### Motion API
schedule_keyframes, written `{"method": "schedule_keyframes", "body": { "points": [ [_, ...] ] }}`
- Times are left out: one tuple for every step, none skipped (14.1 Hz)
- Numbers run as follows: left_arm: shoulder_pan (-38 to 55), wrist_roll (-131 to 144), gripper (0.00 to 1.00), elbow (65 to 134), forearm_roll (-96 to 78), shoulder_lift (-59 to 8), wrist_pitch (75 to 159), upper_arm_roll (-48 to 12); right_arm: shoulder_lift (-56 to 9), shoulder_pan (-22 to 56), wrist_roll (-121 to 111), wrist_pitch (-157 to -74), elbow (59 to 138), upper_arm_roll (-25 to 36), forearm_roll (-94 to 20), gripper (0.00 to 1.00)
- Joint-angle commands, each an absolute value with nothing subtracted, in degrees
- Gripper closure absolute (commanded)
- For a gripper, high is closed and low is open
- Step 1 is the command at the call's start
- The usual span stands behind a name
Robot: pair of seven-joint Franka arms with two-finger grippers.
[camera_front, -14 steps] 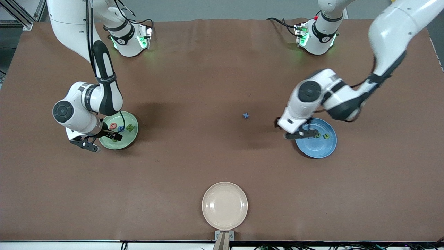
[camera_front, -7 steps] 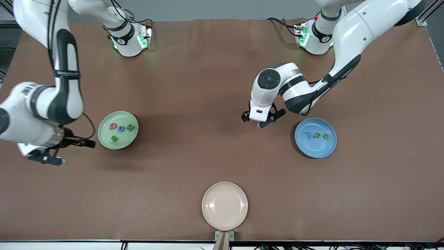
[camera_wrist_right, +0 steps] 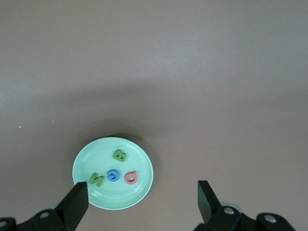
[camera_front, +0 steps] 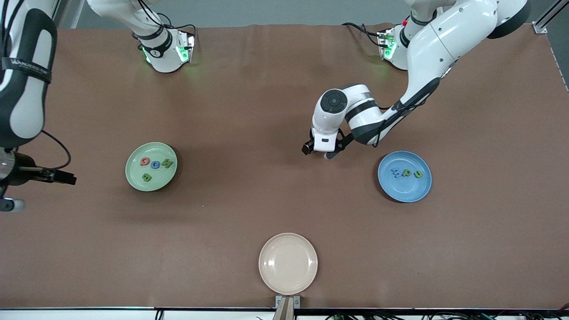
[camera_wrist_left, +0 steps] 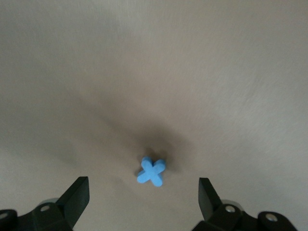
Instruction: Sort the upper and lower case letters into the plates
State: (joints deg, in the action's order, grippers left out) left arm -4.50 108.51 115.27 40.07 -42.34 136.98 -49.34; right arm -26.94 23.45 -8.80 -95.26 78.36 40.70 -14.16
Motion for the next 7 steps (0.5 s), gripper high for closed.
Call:
{"method": "schedule_keyframes", "body": {
  "points": [
    [-4.31, 109.34, 0.0, 117.5, 40.95, -41.4, 139.04, -48.78, -26.72, 21.8, -9.49, -94.22, 75.77, 39.64, -13.71, 0.0],
    [-4.39, 109.34, 0.0, 118.38, 41.13, -41.48, 140.44, -48.69, -26.72, 21.27, -9.49, -94.48, 75.24, 39.46, -13.88, 0.0],
    [-4.31, 109.34, 0.0, 118.82, 41.13, -41.48, 141.84, -47.73, -26.89, 21.62, -8.97, -94.57, 75.23, 39.29, -14.84, 0.0],
    [-4.13, 109.34, 0.0, 119.0, 41.31, -41.4, 142.29, -47.12, -26.89, 22.4, -8.44, -94.4, 75.23, 39.2, -16.42, 0.0],
    [-4.13, 109.34, 0.0, 118.92, 41.57, -41.4, 142.56, -47.11, -26.63, 22.85, -6.87, -94.13, 75.23, 39.2, -18.96, 0.0],
    [-4.13, 109.34, 0.01, 118.74, 42.01, -41.48, 142.82, -47.02, -26.54, 22.85, -5.99, -92.91, 75.23, 39.37, -19.33, 0.0],
    [-4.04, 109.34, 0.02, 118.65, 42.71, -41.57, 143.17, -46.85, -26.54, 22.85, -6.24, -90.9, 75.41, 39.37, -19.07, 0.0]
  ]
}}
